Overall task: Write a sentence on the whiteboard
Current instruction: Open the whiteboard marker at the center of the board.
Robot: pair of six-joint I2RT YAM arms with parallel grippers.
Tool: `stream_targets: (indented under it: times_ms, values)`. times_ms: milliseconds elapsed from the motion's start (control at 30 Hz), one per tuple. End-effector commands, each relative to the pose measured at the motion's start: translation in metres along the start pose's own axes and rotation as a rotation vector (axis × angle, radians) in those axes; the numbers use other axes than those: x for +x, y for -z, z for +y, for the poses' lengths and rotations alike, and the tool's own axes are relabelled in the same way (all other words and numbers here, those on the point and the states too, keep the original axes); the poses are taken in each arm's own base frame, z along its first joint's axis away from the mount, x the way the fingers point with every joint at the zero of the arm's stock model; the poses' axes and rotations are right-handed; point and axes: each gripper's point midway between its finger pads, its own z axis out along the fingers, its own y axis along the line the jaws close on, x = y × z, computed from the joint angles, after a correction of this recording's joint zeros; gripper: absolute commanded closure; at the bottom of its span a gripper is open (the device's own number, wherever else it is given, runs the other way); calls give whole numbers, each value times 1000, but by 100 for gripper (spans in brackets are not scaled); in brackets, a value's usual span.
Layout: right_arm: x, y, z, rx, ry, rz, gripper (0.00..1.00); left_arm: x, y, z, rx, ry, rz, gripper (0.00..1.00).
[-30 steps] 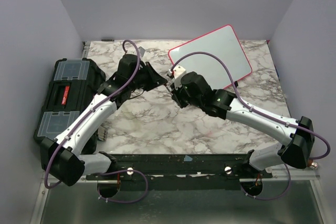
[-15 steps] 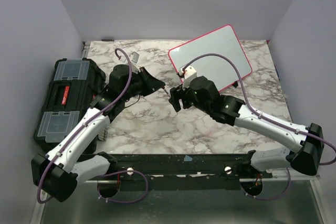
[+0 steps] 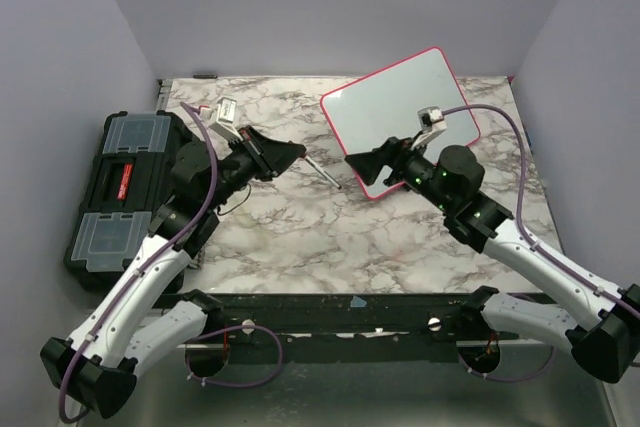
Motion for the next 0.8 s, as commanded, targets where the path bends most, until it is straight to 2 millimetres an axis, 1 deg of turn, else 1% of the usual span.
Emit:
stream_targets:
  times_ms: [0, 133, 233, 333, 467, 633, 767]
  values:
    - [-23, 12, 28, -288, -215, -50, 5, -20, 15, -37, 160, -12, -87, 100]
    - [-29, 24, 50, -477, -291, -78, 6, -28, 24, -53, 234, 32, -135, 100]
    - [-36, 35, 71, -621, -327, -98, 10, -34, 28, -54, 249, 76, -182, 100]
    - [-43, 41, 80, -704, -357, -124, 13, -40, 32, -57, 267, 104, -223, 100]
    - [-51, 36, 84, -740, -380, -152, 18, -47, 33, -55, 273, 126, -273, 100]
    - [-49, 19, 88, -784, -376, -110, 24, -48, 20, -52, 291, 137, -273, 100]
    - [-51, 13, 92, -831, -394, -103, 29, -47, 11, -48, 301, 163, -274, 100]
